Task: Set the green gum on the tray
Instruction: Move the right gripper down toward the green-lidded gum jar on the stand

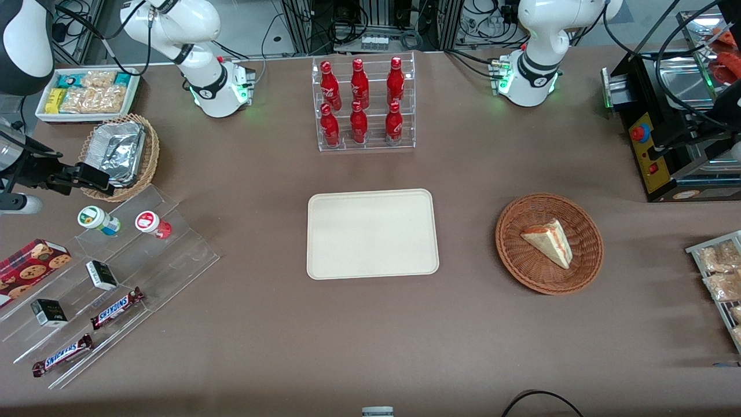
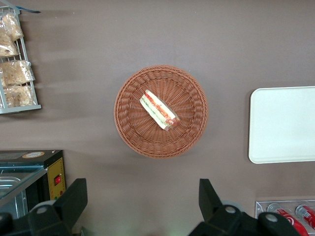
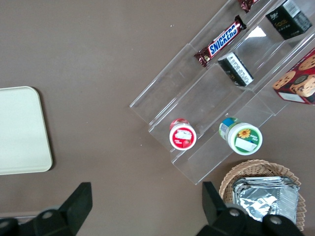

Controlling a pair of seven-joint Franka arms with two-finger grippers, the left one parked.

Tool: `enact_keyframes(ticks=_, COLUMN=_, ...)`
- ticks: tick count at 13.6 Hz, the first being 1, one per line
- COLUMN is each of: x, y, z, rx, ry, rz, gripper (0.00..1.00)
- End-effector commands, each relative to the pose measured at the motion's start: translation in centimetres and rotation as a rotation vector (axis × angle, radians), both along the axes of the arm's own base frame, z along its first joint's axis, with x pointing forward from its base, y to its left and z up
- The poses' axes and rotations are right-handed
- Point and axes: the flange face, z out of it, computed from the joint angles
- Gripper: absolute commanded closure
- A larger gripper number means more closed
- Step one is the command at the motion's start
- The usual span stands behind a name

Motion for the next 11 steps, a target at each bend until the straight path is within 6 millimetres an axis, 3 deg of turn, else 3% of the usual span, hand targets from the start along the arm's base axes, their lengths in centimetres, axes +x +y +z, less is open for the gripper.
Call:
enact_keyframes(ticks=1, x=0.3, y=0.5, z=0.8, rx=-0.018, ry=-0.012, rz=-0.004, gripper=0.01)
enact_keyframes(ticks=5, x=0.4, y=0.5, z=0.6, rx=-0.017, ry=-0.008, rz=-0.003, gripper=0.01)
enact_keyframes(ticks=8, x=1.1, y=-0.1, z=-1.6, rx=-0.016, ry=0.023, rz=-0.003, gripper=0.01)
enact_keyframes(ticks=11, x=1.7, y=-2.4, z=-4.5, rx=-0.012, ry=0.033, rz=-0.024, gripper=0.01)
